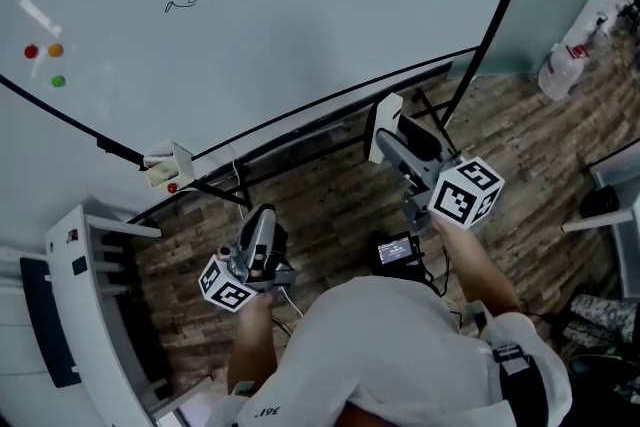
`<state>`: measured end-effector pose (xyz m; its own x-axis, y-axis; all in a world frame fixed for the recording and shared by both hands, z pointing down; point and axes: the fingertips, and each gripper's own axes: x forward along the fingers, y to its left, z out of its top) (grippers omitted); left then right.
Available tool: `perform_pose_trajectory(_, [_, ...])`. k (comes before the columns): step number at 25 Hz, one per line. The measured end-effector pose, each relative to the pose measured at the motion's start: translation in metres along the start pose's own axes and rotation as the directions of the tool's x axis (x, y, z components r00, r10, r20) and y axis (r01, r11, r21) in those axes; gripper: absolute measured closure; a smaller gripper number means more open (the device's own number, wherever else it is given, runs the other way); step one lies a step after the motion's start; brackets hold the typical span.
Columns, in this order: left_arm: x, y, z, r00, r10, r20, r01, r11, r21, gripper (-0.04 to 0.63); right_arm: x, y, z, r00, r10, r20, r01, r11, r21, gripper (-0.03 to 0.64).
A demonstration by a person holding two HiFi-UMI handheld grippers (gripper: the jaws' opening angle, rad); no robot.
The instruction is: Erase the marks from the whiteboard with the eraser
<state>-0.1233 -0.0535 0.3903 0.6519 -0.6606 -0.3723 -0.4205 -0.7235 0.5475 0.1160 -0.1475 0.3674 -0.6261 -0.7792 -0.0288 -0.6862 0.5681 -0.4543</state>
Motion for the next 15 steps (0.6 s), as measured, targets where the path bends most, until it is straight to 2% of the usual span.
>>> perform_pose_trajectory(7, [0.062,0.019,-0.003,0.999,0.032,0.001,-0.032,0.999,0.026,0.588,0.025,-0.06,0.041,0.999,-0.033,-0.012,0.032,0.998,-0.054,0.377])
perform_pose_trajectory(15, [0.087,0.042,-0.01,0.99,0.138,-0.009,-0.137,0.988,0.076,0.588,0.054,-0.101,0.069,0.999,-0.04,-0.033,0.036,0.994,-0.102,0.377])
